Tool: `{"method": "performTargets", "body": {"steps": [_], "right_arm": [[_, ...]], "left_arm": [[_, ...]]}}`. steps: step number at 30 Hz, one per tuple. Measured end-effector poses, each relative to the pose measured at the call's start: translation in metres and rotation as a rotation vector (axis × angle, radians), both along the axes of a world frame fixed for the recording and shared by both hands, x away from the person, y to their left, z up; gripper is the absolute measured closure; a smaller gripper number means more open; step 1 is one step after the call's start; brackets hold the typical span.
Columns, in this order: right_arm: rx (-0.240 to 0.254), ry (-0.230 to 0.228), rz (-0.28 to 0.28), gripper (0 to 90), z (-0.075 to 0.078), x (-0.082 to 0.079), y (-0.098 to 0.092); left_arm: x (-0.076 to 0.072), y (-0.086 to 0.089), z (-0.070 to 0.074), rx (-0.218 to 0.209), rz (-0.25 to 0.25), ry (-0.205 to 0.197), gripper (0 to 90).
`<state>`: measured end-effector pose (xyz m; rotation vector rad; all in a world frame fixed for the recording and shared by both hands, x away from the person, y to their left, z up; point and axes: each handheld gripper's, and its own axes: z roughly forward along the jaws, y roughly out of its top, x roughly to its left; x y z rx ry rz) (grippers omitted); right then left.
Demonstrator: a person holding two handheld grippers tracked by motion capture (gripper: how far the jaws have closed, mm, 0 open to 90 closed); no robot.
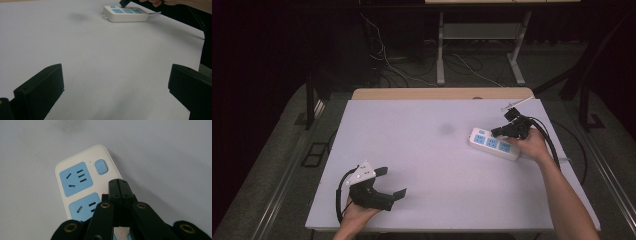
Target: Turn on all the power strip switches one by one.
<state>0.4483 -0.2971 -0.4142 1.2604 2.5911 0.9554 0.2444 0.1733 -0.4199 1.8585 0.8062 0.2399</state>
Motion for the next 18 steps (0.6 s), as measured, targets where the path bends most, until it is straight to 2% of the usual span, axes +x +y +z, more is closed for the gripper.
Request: {"method": "performTargets", "body": {"steps": [3,9,13,18], "right_arm": [[0.016,0.01,-0.01,90.0,-0.0011,0.0002,-0.0018],[0.02,-0.005,-0.021,90.0,-0.0032,-0.0012,-0.002],[-0.005,-0.016,-0.016,90.0,-0.0022,-0.0023,0.0006],[-0.008,-0.016,-0.017,90.0,-0.0017,-0.0028,0.0015]], "left_arm": [[-0.0005,0.0001,0.0002,0.001,0.001,-0.001,0.0],[-0.0007,0.0002,0.0002,0.003,0.001,-0.001,0.0],[-0.0012,0.0009,0.0008,0.005,0.0,-0.005,0.0],[-0.0004,0.0012,0.0002,0.004,0.002,-0.003,0.0]]}}
